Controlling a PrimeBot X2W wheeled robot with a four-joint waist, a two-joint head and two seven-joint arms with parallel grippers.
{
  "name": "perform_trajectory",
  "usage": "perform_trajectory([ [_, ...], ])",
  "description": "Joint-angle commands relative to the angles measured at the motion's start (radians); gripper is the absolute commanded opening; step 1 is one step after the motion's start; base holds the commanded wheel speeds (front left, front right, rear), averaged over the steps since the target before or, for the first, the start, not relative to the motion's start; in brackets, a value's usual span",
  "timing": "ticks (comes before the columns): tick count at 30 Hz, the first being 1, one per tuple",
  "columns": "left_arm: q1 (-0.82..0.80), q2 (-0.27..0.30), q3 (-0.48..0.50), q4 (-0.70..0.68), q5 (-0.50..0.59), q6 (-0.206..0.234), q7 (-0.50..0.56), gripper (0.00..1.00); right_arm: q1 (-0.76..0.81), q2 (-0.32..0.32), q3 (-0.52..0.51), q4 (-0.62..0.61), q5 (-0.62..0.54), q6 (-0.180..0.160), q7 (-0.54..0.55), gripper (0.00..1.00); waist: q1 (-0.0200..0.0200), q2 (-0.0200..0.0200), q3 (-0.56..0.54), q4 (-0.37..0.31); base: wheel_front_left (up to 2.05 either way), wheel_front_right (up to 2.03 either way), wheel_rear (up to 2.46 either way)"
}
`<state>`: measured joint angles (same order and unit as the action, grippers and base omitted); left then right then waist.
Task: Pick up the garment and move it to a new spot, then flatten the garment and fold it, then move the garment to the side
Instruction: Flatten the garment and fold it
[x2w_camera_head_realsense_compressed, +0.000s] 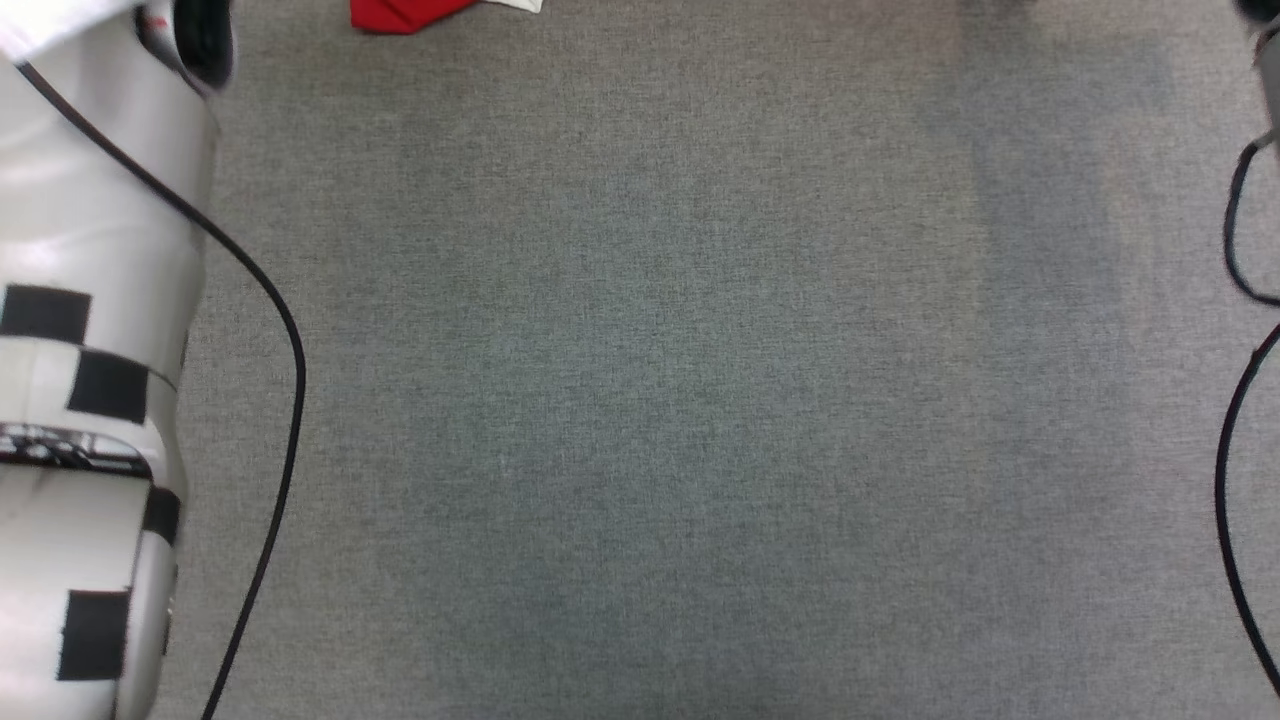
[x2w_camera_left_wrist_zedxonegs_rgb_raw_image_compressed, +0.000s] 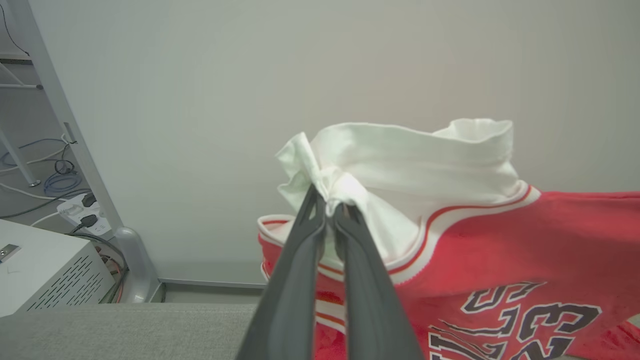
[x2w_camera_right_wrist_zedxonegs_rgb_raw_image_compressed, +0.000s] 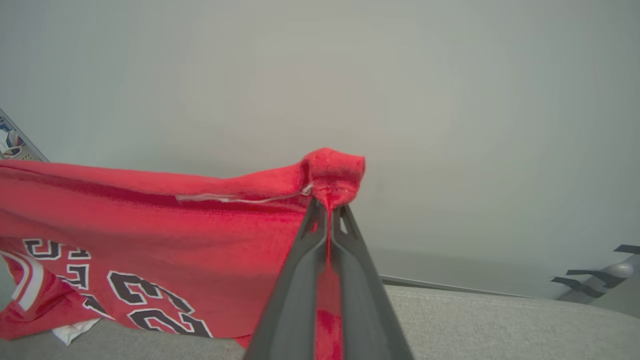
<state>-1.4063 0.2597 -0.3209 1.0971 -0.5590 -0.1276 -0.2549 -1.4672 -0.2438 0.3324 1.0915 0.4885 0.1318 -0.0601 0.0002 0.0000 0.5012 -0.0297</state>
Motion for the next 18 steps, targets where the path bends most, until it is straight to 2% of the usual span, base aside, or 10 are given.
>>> perform_trajectory([
  [1, 0.059, -0.007, -0.008, -0.003, -0.018, -0.003, -0.006, 0.0, 0.058, 0.003, 0.031, -0.003, 0.025, -0.001, 0.016, 0.0, -0.0002, 0.0, -0.027, -0.001, 0.0, 0.0, 0.0],
  [8, 0.34, -0.012, -0.012, -0.099, -0.107, -0.003, -0.007, 0.0, 0.3, -0.03, 0.137, -0.065, 0.154, -0.001, 0.03, 0.0, -0.0002, 0.0, -0.128, 0.016, 0.0, 0.0, 0.0],
  [12, 0.508, -0.008, 0.0, -0.183, -0.136, -0.003, -0.007, 0.0, 0.446, -0.085, 0.195, -0.121, 0.214, -0.001, 0.032, 0.0, -0.0002, 0.0, -0.193, 0.034, 0.0, 0.0, 0.0],
  [18, 0.769, 0.003, 0.067, -0.334, -0.14, -0.003, -0.007, 0.0, 0.644, -0.157, 0.254, -0.232, 0.287, -0.001, 0.015, 0.0, -0.0002, 0.0, -0.286, 0.036, 0.0, 0.0, 0.0],
])
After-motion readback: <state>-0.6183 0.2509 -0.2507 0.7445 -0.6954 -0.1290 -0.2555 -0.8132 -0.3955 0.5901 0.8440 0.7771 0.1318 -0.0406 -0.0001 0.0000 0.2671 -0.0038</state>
